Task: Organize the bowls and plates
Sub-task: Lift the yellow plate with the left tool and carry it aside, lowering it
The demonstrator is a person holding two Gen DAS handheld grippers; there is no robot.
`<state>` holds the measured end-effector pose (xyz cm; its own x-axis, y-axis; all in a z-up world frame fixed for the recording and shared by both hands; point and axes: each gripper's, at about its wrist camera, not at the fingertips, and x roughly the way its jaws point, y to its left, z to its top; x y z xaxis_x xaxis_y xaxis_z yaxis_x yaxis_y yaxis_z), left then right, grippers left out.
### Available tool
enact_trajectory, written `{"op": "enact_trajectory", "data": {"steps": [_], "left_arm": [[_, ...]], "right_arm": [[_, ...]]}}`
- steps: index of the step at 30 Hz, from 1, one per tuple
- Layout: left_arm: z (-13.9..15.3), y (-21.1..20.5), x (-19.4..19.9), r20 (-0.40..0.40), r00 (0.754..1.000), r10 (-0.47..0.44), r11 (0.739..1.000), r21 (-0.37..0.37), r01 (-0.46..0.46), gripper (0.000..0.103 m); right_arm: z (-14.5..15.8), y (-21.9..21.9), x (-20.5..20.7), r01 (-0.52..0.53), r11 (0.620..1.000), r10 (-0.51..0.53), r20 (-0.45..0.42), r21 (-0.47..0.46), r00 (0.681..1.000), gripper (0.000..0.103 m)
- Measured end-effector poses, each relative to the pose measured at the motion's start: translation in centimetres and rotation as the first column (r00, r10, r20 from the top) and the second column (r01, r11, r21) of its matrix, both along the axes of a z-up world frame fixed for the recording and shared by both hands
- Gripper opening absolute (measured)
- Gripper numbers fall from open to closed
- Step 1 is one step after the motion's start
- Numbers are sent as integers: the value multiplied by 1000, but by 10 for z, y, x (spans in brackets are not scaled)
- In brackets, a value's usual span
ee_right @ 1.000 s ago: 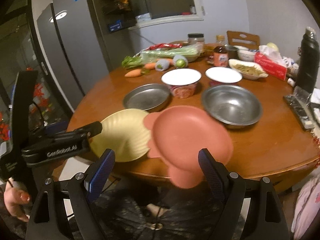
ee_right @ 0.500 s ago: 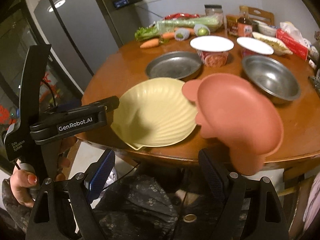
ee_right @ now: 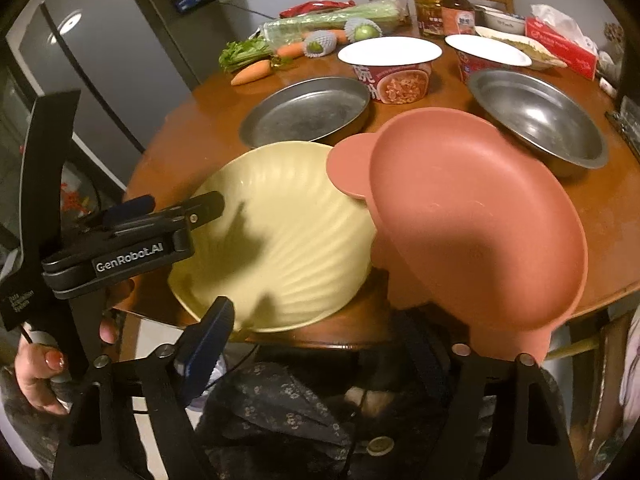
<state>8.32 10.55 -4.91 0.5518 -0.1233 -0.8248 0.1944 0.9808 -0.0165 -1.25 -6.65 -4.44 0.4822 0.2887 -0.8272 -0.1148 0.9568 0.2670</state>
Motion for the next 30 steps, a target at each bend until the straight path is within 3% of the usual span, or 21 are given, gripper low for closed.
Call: {"op": "enact_trajectory", "data": {"steps": [2, 6, 11, 30], "left_arm": [[-4, -2, 4, -16, 1000, -13, 1000, -19, 13, 87], [-8, -8, 7, -28, 999, -36, 999, -28, 35, 71], [-6, -14, 4, -28, 996, -82, 995, -55, 81, 58], [11, 32, -17, 2, 998, 58, 997, -55, -58, 51]], "right_arm": [[-1, 2, 1, -3, 1000, 3, 8, -12, 1000, 74], [-2, 4, 5, -12, 1000, 13, 35, -29, 999, 51], [-2, 6, 10, -20, 999, 23, 56, -45, 998, 42], [13, 41, 27, -167, 985, 172, 106, -51, 979, 40]]}}
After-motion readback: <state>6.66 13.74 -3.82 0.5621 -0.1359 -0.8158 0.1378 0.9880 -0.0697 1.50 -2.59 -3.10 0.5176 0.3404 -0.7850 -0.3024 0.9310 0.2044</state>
